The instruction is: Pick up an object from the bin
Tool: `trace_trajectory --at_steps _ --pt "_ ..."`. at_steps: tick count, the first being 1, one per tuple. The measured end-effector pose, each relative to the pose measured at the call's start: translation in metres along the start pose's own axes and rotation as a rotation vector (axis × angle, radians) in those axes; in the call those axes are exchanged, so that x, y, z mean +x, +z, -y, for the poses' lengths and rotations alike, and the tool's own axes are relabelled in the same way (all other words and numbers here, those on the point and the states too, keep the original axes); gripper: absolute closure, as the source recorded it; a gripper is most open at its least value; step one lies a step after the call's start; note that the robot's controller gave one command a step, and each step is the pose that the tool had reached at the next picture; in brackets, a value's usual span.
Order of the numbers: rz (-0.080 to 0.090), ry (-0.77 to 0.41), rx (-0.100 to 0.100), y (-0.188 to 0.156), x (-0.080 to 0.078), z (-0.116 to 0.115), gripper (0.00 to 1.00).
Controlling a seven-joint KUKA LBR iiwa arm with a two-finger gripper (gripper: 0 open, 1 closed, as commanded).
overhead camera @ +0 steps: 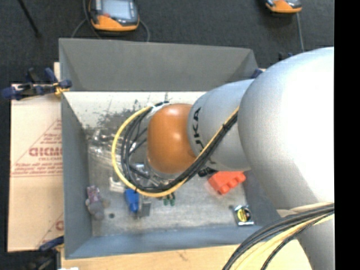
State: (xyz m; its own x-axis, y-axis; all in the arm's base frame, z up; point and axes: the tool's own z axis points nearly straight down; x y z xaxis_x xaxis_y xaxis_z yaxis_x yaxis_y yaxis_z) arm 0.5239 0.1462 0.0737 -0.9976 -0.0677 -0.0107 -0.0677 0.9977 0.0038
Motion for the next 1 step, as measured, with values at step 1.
trace_trajectory --at_steps 1 --pt "0.0 -0.016 0.0 -0.182 0.029 -0.0358 1.0"
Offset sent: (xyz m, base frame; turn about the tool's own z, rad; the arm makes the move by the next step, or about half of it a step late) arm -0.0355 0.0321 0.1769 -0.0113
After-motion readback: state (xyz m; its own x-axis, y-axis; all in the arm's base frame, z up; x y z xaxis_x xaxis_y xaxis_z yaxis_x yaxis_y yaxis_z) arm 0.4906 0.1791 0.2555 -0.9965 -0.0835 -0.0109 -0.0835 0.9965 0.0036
